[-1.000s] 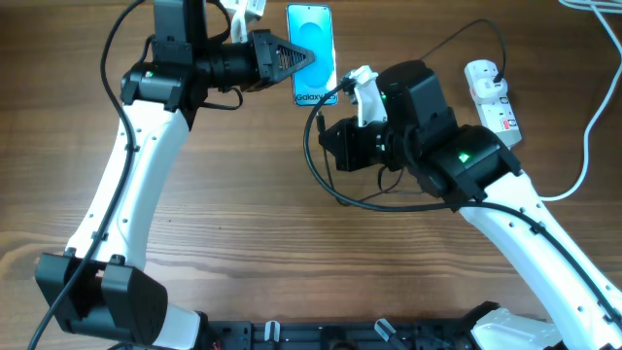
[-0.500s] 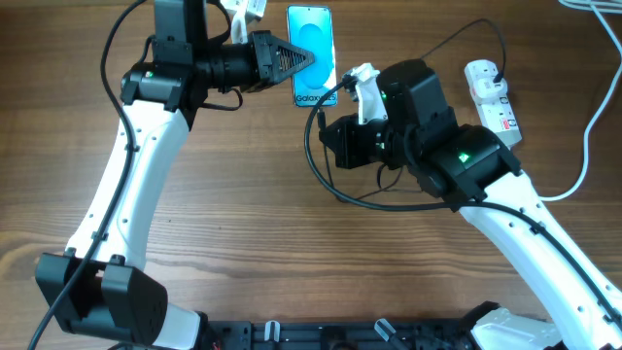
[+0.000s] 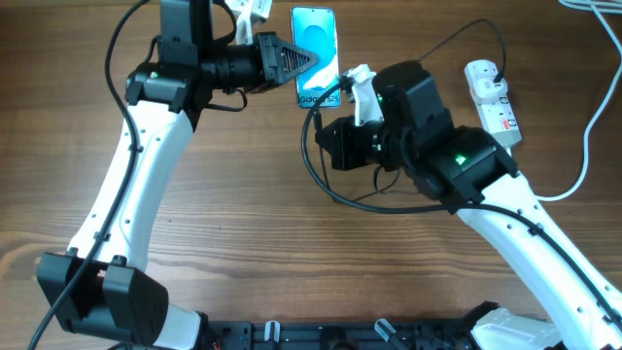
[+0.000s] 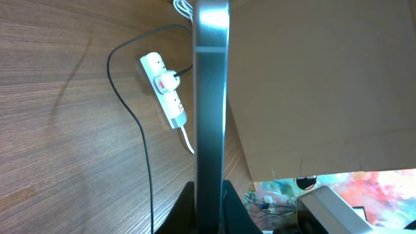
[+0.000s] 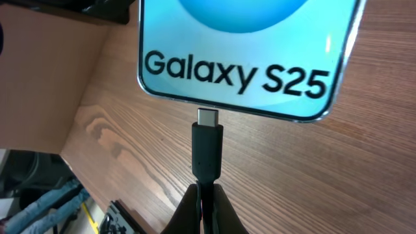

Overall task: Plug charger to phone and switch on socket
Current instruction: 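Raise the cable plug toward the phone's bottom port held by left gripper, then push the USB-C plug into the phone's bottom port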

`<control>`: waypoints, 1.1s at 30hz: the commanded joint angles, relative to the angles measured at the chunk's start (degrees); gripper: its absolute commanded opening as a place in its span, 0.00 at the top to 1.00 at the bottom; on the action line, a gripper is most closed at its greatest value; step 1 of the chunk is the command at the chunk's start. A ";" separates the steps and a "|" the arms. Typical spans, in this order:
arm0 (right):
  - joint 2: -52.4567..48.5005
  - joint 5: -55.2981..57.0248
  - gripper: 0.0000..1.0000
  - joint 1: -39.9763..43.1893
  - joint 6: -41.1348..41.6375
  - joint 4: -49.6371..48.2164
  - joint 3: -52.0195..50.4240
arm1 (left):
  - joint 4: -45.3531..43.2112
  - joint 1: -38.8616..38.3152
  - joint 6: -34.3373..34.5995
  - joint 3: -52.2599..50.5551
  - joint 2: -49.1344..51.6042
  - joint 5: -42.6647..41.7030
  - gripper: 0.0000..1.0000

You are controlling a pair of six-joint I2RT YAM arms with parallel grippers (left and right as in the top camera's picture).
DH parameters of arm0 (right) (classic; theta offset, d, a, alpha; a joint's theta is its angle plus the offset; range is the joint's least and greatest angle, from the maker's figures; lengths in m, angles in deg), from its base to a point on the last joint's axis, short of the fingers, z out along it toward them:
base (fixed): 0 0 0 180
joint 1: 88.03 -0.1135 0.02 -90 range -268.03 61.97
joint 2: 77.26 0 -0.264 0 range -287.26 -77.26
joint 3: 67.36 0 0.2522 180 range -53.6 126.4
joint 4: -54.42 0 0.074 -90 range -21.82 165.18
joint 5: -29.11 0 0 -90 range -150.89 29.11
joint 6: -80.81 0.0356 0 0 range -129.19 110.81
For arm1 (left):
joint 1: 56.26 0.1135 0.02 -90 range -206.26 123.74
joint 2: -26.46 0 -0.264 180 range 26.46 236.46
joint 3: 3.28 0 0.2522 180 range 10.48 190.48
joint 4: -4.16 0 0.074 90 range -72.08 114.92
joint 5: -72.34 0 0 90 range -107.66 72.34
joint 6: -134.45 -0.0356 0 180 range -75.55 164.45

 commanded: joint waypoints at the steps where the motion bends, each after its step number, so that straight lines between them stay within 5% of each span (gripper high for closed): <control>1: 0.48 2.56 0.96 -0.24 0.68 0.11 0.59 | -0.35 -0.20 -1.14 0.59 -0.11 -0.59 0.96; 33: 0.42 13.70 0.96 -0.24 2.10 -7.56 0.59 | 1.92 -0.20 -0.66 0.59 -0.11 -7.69 0.96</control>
